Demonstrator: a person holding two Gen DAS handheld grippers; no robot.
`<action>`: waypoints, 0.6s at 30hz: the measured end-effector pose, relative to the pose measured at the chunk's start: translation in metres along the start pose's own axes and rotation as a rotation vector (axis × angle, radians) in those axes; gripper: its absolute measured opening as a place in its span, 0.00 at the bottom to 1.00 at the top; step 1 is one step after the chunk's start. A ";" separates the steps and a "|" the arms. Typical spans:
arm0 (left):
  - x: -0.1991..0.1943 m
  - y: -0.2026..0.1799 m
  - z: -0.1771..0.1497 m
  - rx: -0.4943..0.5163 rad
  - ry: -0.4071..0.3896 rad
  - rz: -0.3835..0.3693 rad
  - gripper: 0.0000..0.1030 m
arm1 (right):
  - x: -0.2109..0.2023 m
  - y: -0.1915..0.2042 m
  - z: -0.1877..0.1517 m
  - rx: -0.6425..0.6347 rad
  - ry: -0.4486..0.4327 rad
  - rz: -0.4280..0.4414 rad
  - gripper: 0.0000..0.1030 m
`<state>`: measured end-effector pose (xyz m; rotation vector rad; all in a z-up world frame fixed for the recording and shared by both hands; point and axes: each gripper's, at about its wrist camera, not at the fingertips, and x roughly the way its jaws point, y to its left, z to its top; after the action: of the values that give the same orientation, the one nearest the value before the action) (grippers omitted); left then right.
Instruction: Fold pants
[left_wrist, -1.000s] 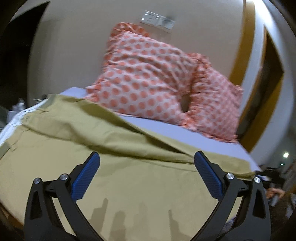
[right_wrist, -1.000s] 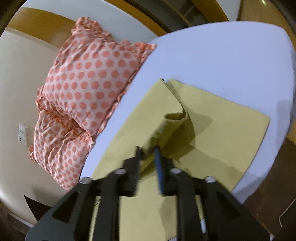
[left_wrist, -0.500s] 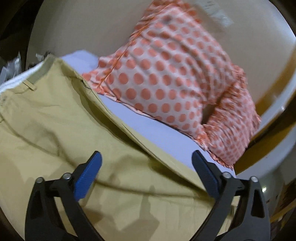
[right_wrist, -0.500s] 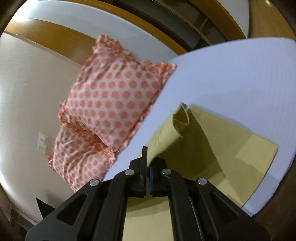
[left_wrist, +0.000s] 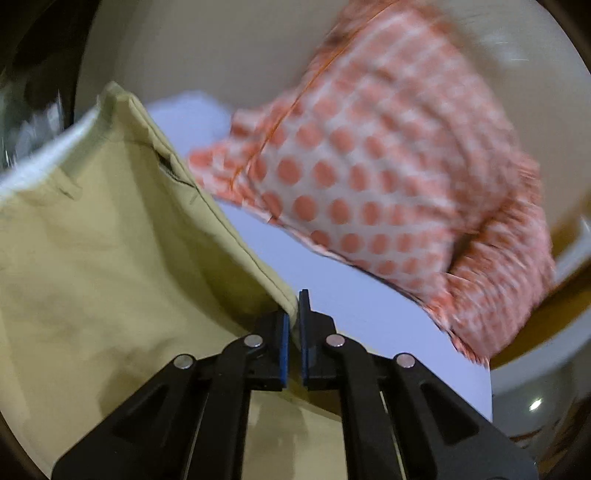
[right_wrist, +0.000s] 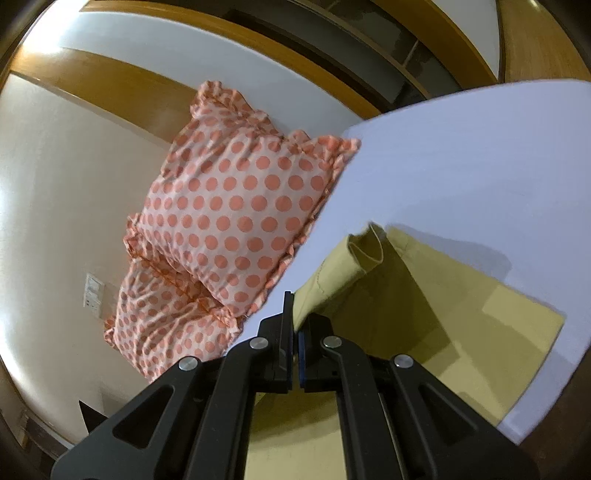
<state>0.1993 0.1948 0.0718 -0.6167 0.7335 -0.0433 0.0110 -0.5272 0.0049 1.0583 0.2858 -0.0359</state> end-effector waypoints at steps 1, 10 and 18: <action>-0.030 0.001 -0.012 0.022 -0.029 -0.017 0.05 | -0.006 0.001 0.001 -0.013 -0.011 -0.005 0.02; -0.147 0.084 -0.160 -0.071 -0.044 0.054 0.11 | -0.035 -0.041 -0.015 0.025 0.002 -0.140 0.02; -0.149 0.101 -0.182 -0.096 -0.042 0.037 0.08 | -0.039 -0.054 -0.019 0.014 0.007 -0.188 0.02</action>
<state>-0.0460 0.2216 0.0041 -0.6934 0.7086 0.0391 -0.0395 -0.5414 -0.0403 1.0433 0.3913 -0.2031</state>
